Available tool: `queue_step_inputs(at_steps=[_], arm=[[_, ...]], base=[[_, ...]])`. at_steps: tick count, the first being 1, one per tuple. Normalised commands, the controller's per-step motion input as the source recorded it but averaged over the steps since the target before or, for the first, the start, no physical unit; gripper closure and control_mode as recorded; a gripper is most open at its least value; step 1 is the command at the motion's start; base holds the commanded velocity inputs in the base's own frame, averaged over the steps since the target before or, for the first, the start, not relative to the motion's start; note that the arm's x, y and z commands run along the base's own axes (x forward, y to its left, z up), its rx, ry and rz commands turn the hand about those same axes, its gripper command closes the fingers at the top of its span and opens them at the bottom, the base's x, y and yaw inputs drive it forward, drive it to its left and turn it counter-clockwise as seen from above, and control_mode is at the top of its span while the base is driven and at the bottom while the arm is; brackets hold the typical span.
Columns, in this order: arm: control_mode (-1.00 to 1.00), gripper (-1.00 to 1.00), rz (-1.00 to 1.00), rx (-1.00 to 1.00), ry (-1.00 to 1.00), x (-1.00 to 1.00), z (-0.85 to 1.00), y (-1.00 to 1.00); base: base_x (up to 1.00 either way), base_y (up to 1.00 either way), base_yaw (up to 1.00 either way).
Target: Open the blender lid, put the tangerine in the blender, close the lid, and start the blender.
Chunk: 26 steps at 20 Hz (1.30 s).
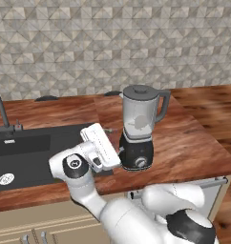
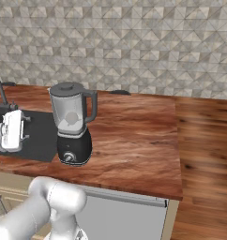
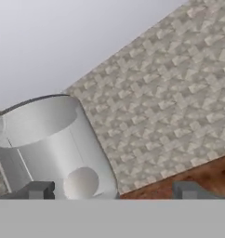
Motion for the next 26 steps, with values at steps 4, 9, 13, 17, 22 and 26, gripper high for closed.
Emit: queue_step_inputs(at_steps=[4, 9, 13, 17, 22, 26], arm=[[-1.0, -1.0, -0.46, 0.0, -0.01, 0.0, -0.41, 0.06], [-1.0, -1.0, -0.38, 0.02, -0.09, 0.0, -0.65, -0.37], [-1.0, -1.0, -0.19, 0.1, -0.11, -0.08, -0.39, -0.75], [-1.0, -1.0, -0.06, 0.14, -0.2, -0.66, -0.26, -0.96], [-1.0, -1.0, 0.0, 0.08, -0.28, -0.99, -0.21, -0.56], [-1.0, -1.0, -0.01, 0.01, -0.12, -0.63, -0.26, -0.18]], base=[[0.0, 0.0, 0.0], [0.0, 0.0, 0.0], [0.0, 0.0, 0.0], [0.0, 0.0, 0.0], [0.0, 0.0, 0.0], [0.0, 0.0, 0.0]])
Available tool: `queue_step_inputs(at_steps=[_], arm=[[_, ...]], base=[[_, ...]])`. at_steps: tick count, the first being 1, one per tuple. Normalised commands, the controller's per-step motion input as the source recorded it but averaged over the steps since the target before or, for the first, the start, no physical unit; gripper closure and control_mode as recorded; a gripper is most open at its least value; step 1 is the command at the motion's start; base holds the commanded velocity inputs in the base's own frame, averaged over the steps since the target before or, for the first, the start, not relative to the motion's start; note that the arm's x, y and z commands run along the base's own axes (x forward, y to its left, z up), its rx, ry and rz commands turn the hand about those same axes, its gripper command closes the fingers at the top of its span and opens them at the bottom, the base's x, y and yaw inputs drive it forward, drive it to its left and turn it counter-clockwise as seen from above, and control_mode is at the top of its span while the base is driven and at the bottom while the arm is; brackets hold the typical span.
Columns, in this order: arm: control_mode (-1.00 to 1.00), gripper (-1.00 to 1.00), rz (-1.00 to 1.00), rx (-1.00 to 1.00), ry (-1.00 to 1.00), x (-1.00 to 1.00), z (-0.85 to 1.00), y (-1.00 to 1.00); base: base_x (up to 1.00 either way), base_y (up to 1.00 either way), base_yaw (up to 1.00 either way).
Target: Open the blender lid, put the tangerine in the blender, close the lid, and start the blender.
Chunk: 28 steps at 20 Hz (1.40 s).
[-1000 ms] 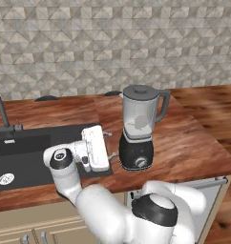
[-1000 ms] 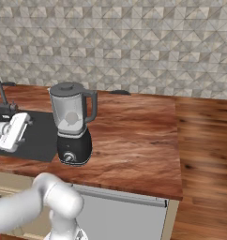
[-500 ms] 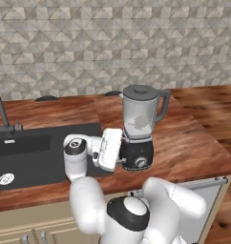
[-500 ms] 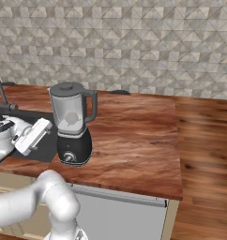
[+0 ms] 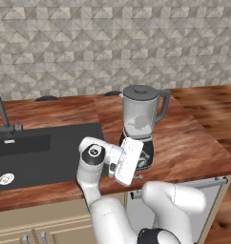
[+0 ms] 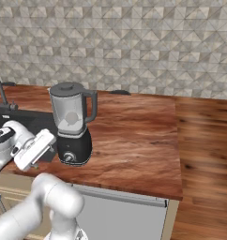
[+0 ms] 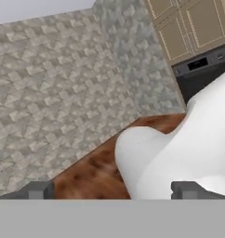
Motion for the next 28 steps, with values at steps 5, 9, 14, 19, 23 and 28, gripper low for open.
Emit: queue_step_inputs(at_steps=[5, 9, 14, 19, 23, 28], arm=[[-1.0, -1.0, 0.09, 0.01, -0.13, -0.06, -0.17, -0.26], [-1.0, -1.0, 0.3, 0.03, -0.19, 0.09, -0.11, -0.25], [-1.0, -1.0, 0.34, 0.0, -0.07, 0.23, -0.02, -0.01], [-1.0, -1.0, 0.32, 0.0, -0.06, 0.05, -0.06, -0.03], [-1.0, -1.0, 0.23, 0.0, -0.09, 0.0, -0.02, -0.25], [-1.0, -1.0, 0.12, 0.0, -0.03, 0.1, -0.01, -0.14]], base=[[0.0, 0.0, 0.0], [0.0, 0.0, 0.0], [0.0, 0.0, 0.0], [0.0, 0.0, 0.0], [0.0, 0.0, 0.0], [0.0, 0.0, 0.0]])
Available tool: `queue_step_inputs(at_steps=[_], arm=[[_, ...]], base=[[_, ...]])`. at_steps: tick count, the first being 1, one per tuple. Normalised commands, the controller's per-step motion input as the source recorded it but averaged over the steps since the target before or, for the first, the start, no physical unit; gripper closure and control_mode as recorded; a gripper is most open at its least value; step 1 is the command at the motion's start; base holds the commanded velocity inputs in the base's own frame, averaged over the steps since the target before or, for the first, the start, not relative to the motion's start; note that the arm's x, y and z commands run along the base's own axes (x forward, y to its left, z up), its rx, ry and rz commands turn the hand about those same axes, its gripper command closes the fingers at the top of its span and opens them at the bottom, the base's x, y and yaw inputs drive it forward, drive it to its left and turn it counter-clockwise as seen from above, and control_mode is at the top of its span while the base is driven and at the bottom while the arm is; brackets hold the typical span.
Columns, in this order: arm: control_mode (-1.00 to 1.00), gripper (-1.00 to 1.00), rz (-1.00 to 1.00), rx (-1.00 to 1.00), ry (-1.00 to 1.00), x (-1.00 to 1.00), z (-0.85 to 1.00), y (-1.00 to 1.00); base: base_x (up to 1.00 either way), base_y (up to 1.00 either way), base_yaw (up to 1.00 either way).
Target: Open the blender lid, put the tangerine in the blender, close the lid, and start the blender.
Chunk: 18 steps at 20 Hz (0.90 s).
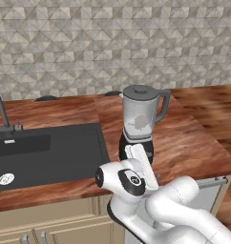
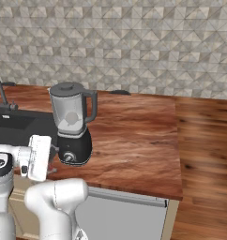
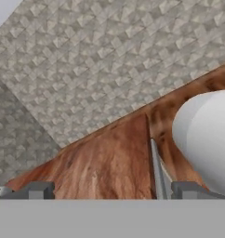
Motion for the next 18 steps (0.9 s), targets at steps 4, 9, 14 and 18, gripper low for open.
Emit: queue_step_inputs(at_steps=[4, 9, 14, 18], arm=[[-1.0, -1.0, 0.1, 0.0, 0.0, 0.16, -0.04, 0.0], [-1.0, -1.0, 0.11, 0.0, 0.0, 0.21, -0.21, -0.01], [-1.0, -1.0, 0.11, 0.0, 0.0, 0.26, -0.23, 0.0], [-1.0, -1.0, 0.11, 0.0, 0.0, 0.24, -0.07, 0.0]], base=[[0.0, 0.0, 0.0], [0.0, 0.0, 0.0], [0.0, 0.0, 0.0], [0.0, 0.0, 0.0]])
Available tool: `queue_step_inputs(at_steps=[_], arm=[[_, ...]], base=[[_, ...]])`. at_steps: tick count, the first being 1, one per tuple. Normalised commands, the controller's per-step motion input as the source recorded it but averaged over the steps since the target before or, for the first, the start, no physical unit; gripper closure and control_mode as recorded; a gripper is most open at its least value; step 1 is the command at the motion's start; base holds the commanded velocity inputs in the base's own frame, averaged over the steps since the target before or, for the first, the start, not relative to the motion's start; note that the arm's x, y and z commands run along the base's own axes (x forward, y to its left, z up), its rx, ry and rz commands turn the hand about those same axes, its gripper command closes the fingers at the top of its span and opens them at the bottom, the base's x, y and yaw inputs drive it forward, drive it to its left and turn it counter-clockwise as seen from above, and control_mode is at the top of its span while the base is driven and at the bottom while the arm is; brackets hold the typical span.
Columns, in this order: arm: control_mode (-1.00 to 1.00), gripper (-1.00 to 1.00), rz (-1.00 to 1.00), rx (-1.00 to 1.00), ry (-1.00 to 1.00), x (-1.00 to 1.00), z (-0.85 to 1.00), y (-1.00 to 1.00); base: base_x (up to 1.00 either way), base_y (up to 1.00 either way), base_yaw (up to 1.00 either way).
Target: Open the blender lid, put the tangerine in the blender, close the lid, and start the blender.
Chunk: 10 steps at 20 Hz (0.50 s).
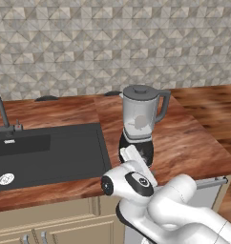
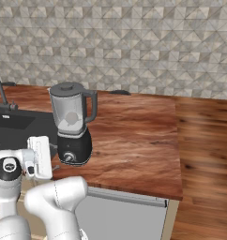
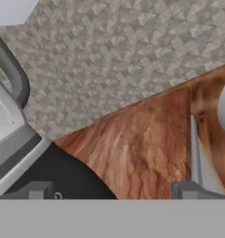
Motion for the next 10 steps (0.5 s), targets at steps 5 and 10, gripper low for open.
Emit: queue_step_inputs(at_steps=[5, 10], arm=[[-1.0, -1.0, 0.02, 0.0, 0.0, 0.03, -0.03, -0.17], [-1.0, -1.0, 0.0, 0.0, 0.0, 0.0, -0.08, -0.22]], base=[[0.0, 0.0, 0.0], [0.0, 0.0, 0.0]])
